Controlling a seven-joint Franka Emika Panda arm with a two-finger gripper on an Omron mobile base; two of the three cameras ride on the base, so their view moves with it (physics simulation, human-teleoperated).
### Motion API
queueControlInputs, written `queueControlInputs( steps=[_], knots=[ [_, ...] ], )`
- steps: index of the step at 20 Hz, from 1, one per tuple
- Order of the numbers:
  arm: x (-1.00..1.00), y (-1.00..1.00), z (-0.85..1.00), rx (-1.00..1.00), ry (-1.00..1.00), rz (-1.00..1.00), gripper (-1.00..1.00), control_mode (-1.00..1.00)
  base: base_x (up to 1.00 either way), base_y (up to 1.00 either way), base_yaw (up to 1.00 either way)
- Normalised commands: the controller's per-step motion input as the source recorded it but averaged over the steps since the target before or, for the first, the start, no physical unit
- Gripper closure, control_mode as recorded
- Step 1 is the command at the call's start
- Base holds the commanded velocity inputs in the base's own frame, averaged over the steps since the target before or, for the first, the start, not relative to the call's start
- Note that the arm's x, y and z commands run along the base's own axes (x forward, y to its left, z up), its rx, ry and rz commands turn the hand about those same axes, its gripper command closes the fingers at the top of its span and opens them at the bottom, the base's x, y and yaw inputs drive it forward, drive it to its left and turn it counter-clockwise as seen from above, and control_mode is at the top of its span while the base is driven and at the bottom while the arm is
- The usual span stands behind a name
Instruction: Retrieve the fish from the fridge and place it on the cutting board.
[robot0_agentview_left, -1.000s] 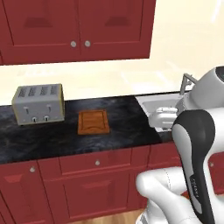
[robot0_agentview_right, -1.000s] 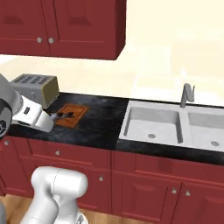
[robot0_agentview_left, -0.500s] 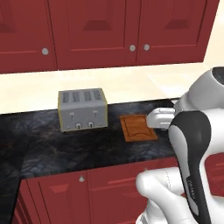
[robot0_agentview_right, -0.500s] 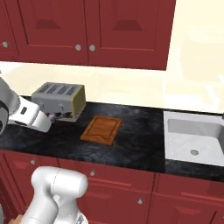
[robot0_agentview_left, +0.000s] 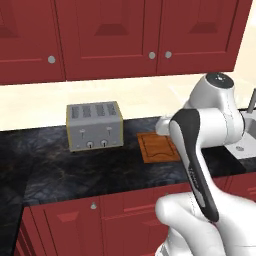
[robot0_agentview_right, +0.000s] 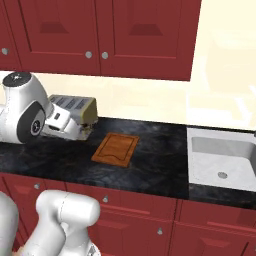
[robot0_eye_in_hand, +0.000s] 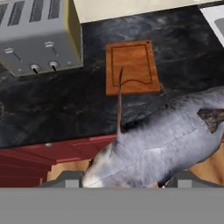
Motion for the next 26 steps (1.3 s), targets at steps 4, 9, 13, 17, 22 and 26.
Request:
queueControlInputs(
  steps=[4,9,13,17,22,26],
  knots=[
    [0.95,-0.15,-0.78,0.00,0.19,0.00,1.00,-1.00,0.00,0.00,0.00],
    [0.80,-0.27,-0.78,0.01,0.16,0.02,1.00,-1.00,0.00,0.00,0.00],
    [0.80,-0.16,-0.69,0.00,0.11,0.05,1.00,-1.00,0.00,0.00,0.00],
    [1.00,0.00,-0.37,0.00,0.00,0.02,1.00,-1.00,0.00,0.00,0.00],
    [1.00,0.00,-0.39,0.00,0.00,0.02,1.00,-1.00,0.00,0.00,0.00],
    [1.00,0.00,-0.67,0.00,0.05,0.09,1.00,-1.00,0.00,0.00,0.00]
  ],
)
